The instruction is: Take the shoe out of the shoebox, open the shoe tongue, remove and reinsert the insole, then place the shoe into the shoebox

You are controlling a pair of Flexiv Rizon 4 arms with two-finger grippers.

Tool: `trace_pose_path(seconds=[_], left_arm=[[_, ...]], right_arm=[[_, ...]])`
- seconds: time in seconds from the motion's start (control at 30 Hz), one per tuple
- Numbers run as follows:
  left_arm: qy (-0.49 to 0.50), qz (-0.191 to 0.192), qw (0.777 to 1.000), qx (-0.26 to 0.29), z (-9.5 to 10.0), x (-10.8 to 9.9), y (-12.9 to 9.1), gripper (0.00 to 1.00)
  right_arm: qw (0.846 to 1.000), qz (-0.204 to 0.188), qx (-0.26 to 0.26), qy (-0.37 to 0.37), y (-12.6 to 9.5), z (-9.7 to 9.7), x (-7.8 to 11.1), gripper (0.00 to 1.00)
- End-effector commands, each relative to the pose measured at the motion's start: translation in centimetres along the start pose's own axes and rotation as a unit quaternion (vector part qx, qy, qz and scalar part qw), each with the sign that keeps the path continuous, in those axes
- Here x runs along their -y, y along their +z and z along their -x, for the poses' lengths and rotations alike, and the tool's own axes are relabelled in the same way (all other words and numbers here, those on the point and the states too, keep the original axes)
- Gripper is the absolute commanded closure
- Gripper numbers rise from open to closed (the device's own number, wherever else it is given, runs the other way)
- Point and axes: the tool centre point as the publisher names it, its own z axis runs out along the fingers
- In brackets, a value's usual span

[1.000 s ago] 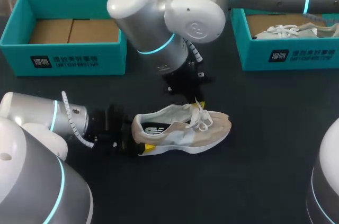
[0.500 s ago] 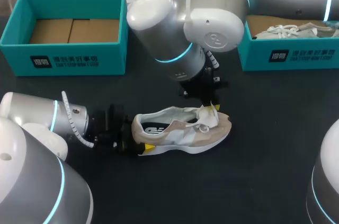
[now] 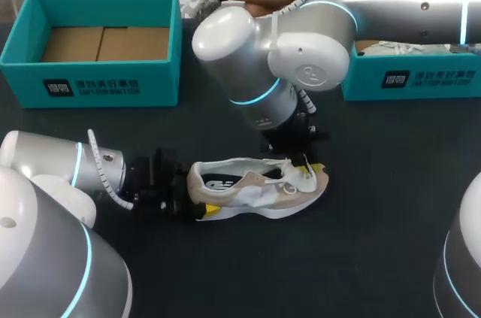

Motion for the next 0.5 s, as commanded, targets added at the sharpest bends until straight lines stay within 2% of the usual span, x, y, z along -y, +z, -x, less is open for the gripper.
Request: trace_pose_path(seconds=[0.03,0.07,0.23,0.5], left_arm=[[-0.001,0.002,1.000,0.001,-0.1,-0.9,0.3,1.00],[-0.001,0.002,1.000,0.001,-0.1,-0.9,0.3,1.00],[-0.001,0.002,1.000,0.001,-0.1,-0.9,0.3,1.00],[-0.001,0.002,1.000,0.001,-0.1,-0.9,0.3,1.00]], right_arm=[[0.955,0.014,0.018,0.297,-0.4,-0.5,0.6,0.07],[0.955,0.018,0.022,0.297,-0.7,-0.4,0.6,0.00],[0.951,0.040,0.015,0.305,-3.1,0.5,0.3,0.00],[0.942,0.088,-0.026,0.322,-8.5,0.7,-0.4,0.00]])
